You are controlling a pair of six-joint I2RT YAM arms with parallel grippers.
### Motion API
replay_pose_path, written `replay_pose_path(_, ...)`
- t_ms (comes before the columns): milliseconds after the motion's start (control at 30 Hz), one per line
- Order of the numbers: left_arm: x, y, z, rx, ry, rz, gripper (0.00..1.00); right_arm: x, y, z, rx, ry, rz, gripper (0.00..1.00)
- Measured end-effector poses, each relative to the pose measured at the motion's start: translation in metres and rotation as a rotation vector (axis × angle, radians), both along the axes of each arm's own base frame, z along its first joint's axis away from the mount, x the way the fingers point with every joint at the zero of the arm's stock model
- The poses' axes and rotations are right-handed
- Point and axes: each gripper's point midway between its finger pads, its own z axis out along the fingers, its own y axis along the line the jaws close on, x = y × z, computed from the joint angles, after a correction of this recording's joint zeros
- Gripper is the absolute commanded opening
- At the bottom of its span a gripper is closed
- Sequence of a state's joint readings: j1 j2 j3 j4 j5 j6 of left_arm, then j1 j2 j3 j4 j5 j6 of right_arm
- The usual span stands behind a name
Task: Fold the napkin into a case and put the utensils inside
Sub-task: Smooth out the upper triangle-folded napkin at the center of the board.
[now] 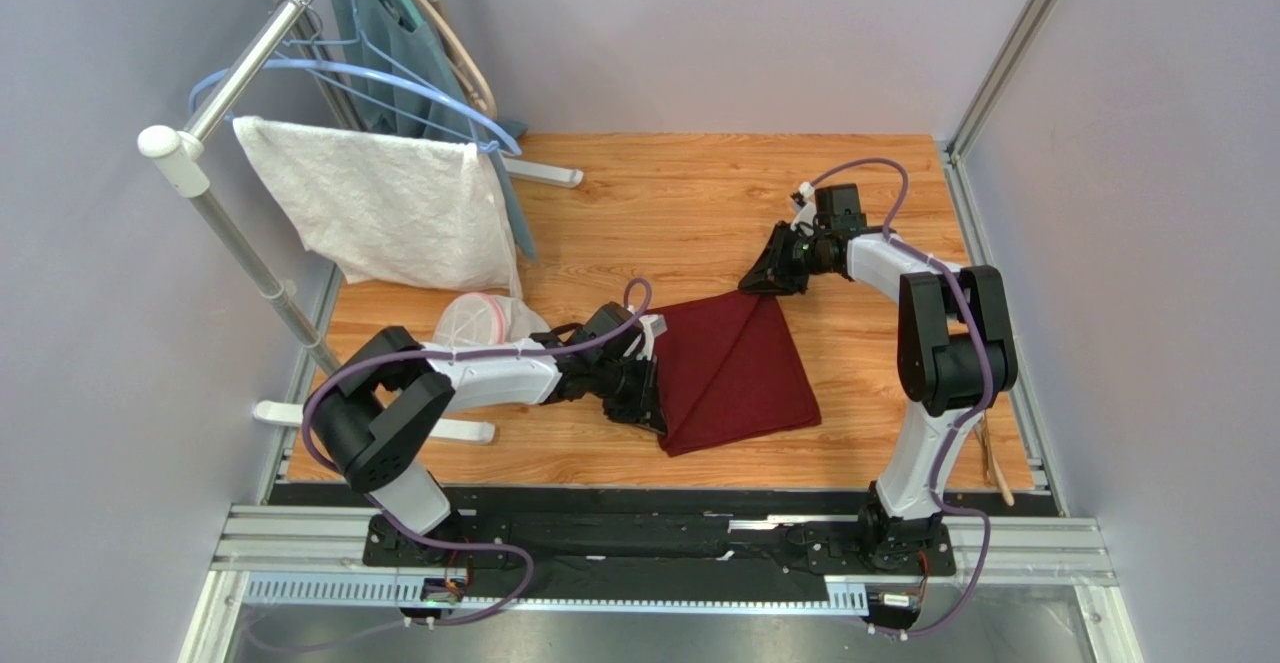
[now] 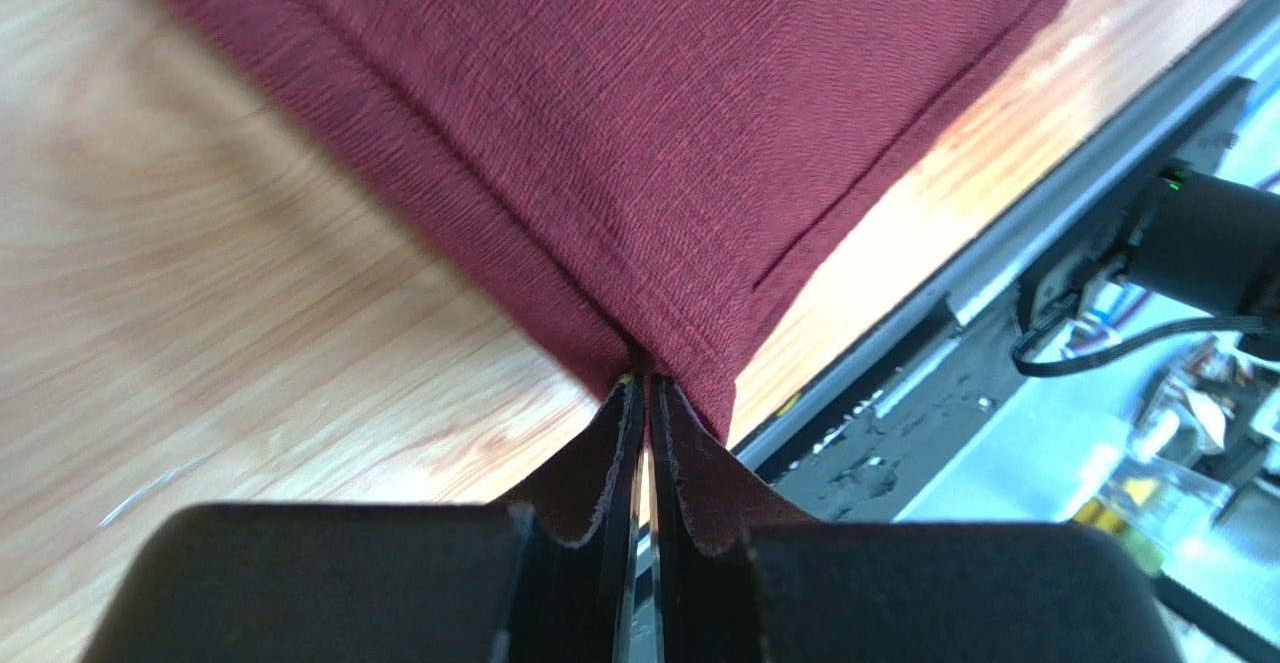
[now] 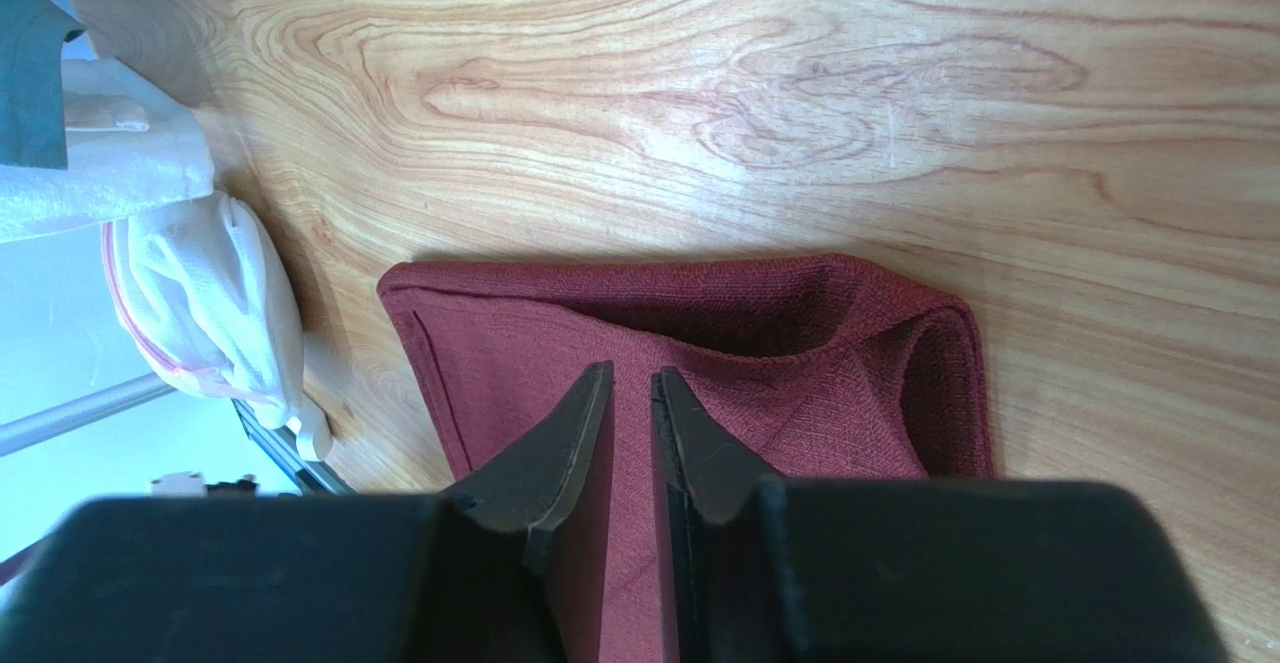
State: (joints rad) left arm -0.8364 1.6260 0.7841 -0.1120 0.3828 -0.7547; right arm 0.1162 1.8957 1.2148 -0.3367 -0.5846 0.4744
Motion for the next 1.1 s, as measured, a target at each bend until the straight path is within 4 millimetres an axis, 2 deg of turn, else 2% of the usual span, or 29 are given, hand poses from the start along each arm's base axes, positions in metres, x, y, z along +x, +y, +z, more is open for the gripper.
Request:
replay_pose_path(133,0.003,0.010,0.009,0.031,-0.040,0.021,0.13,-0.003,0.000,-0.004,-0.001,0.009,0.000,0.18)
replay_pose_path(233,0.008,0.016,0.028,0.030,-0.098,0.040,0.13,-0.005,-0.001,-0.006,-0.002,0.015,0.000,0.18)
replay_pose_path(367,0.011,0.012,0.051,-0.018,-0.140,0.040,0.11,-0.006,-0.001,-0.007,-0.003,0.019,0.000,0.18)
replay_pose_path(433,0.011,0.007,0.053,-0.042,-0.137,0.031,0.10,-0.006,-0.001,-0.007,-0.003,0.019,-0.001,0.17)
replay_pose_path(533,0.009,-0.001,0.047,-0.063,-0.104,0.009,0.10,-0.006,-0.001,-0.007,-0.002,0.019,-0.002,0.17)
replay_pose_path(733,0.004,-0.010,0.017,-0.056,-0.027,-0.018,0.10,-0.006,-0.002,-0.007,-0.003,0.020,-0.002,0.17)
replay_pose_path(1100,0.006,0.011,-0.010,0.056,-0.050,0.020,0.09,-0.004,-0.002,-0.014,-0.004,0.036,-0.002,0.16)
